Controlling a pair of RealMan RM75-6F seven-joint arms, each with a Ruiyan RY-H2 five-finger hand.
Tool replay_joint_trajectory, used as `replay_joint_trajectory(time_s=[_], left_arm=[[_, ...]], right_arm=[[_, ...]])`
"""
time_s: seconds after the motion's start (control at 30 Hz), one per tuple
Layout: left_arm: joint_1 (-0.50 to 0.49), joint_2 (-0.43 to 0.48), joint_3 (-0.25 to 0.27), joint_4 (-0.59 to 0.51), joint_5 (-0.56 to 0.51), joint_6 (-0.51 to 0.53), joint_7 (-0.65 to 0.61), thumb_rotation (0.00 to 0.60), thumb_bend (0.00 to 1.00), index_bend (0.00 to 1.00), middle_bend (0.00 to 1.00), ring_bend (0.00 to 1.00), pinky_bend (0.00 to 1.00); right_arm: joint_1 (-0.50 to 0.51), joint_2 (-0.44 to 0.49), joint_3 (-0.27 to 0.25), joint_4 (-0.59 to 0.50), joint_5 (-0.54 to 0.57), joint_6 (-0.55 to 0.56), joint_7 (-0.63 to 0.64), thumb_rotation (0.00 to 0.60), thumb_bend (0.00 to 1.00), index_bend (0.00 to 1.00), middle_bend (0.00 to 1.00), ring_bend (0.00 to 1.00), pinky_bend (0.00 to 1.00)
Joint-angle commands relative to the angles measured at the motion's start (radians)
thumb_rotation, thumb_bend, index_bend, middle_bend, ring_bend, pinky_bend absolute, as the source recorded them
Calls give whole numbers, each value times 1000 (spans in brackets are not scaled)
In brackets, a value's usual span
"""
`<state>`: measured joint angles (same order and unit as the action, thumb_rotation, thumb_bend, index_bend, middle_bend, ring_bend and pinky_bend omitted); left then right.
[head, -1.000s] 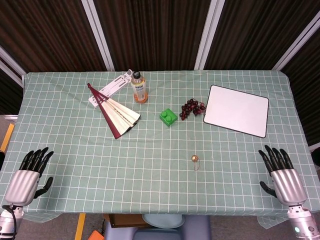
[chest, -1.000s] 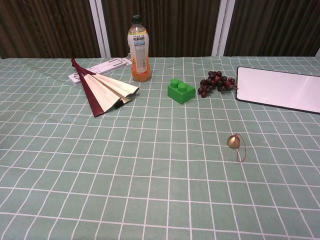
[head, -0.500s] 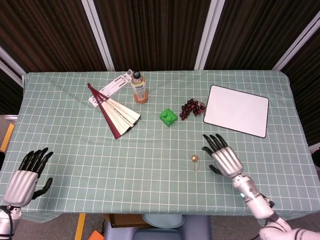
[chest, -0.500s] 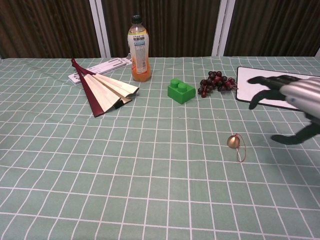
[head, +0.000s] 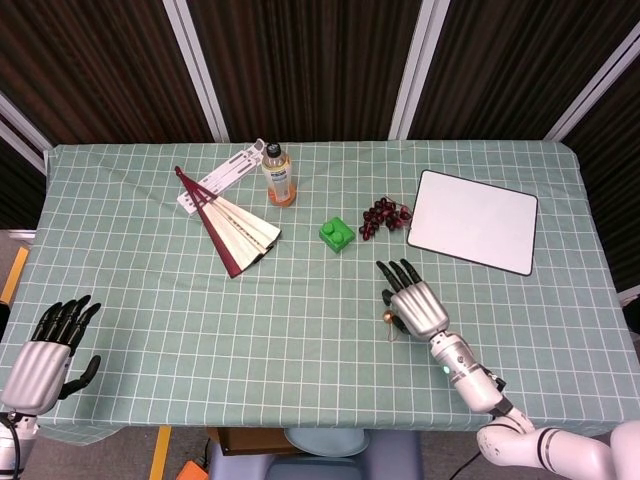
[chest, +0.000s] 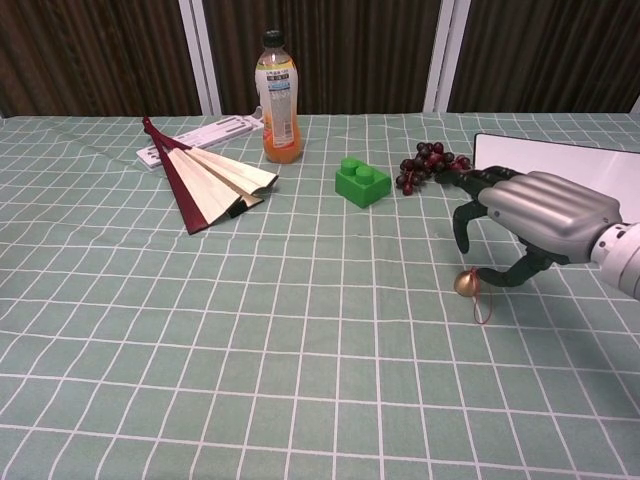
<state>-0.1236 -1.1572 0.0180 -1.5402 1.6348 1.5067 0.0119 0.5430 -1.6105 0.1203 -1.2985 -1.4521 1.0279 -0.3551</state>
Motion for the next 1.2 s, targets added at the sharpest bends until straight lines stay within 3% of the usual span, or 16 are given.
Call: replay_joint_trajectory(time_s=[0.03,0.63,1.2], left_arm=[[-1,0,0,0,0,-3,-2,600,417,23,0,0,78],[-1,-3,-2,0,-6,-5,10,600,418,23,0,0,77],[1,-2,-4,3,-4,3,11,600,419,23,0,0,78]], right_arm=[[4,-4,-6,9,-3,2,10,600,434,640,106,0,0],[30,-32,-25,61,13,-15,20,600,461,672,118,0,0],[41,-34,-30,58,19,-3,27,600,551,787,174,0,0]])
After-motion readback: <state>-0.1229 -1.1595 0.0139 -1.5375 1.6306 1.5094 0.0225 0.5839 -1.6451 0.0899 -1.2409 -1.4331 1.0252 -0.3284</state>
